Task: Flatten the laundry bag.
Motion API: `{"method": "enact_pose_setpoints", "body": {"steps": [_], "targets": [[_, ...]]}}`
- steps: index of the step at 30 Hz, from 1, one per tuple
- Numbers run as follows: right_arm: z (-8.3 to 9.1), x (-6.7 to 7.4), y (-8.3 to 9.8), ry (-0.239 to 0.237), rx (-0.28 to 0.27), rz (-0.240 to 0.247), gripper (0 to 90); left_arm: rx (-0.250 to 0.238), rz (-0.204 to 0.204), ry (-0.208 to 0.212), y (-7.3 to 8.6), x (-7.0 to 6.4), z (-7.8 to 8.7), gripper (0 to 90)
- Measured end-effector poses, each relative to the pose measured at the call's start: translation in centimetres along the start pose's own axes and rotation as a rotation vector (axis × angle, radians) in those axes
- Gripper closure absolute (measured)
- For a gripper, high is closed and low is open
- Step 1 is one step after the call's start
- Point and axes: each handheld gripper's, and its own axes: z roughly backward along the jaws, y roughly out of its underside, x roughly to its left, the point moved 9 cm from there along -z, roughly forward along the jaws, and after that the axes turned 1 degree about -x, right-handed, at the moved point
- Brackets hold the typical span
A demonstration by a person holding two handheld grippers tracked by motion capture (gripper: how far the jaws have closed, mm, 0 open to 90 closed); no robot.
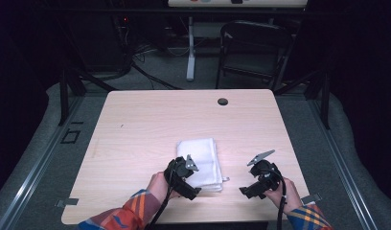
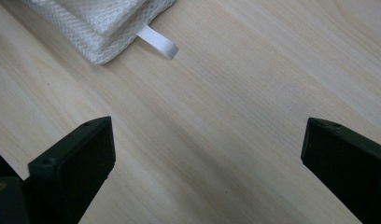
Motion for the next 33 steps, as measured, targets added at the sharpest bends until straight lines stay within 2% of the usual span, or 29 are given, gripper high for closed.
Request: {"method": "enact_pose_setpoints", "body": {"steps": [3, 6, 12, 14, 15, 17, 19, 20, 26, 31, 33], "targets": [[-0.1, 0.2, -0.1, -0.011, -0.002, 0.004, 2.8, 0.009, -0.015, -0.008, -0.1, -0.1, -0.3, 14.1], [-0.1, 0.3, 0.0, -0.016, 0.004, 0.007, 3.0, 0.036, -0.039, -0.037, -0.3, -0.2, -1.2, 14.6], [-0.3, 0.2, 0.2, -0.017, 0.011, 0.002, 3.5, 0.064, -0.048, -0.056, -0.5, -0.1, -2.4, 16.3], [-0.3, 0.2, 0.2, -0.016, 0.016, 0.007, 3.6, 0.075, -0.042, -0.067, -0.4, 0.0, -2.6, 21.8], [-0.4, 0.4, 0.2, -0.030, 0.012, 0.002, 3.6, 0.085, -0.039, -0.073, -0.3, 0.1, -2.7, 24.2], [-0.4, 0.3, 0.3, -0.028, 0.023, 0.011, 3.6, 0.081, -0.043, -0.077, -0.2, 0.3, -2.6, 27.5], [-0.5, 0.4, 0.3, -0.027, 0.019, 0.007, 3.7, 0.077, -0.043, -0.068, -0.2, 0.3, -2.6, 35.1], [-0.5, 0.4, 0.4, -0.033, 0.028, 0.015, 3.7, 0.080, -0.041, -0.064, -0.1, 0.3, -2.7, 35.1], [-0.5, 0.4, 0.4, -0.026, 0.027, 0.020, 4.1, 0.070, -0.019, -0.065, 0.1, 0.8, -2.5, 47.8], [-0.7, 0.6, 0.3, -0.038, 0.016, 0.009, 4.4, 0.069, -0.022, -0.059, 0.1, 0.9, -2.5, 59.6], [-0.6, 0.6, 0.3, -0.026, 0.021, 0.021, 4.5, 0.067, -0.018, -0.060, 0.1, 0.9, -2.4, 61.8]]}}
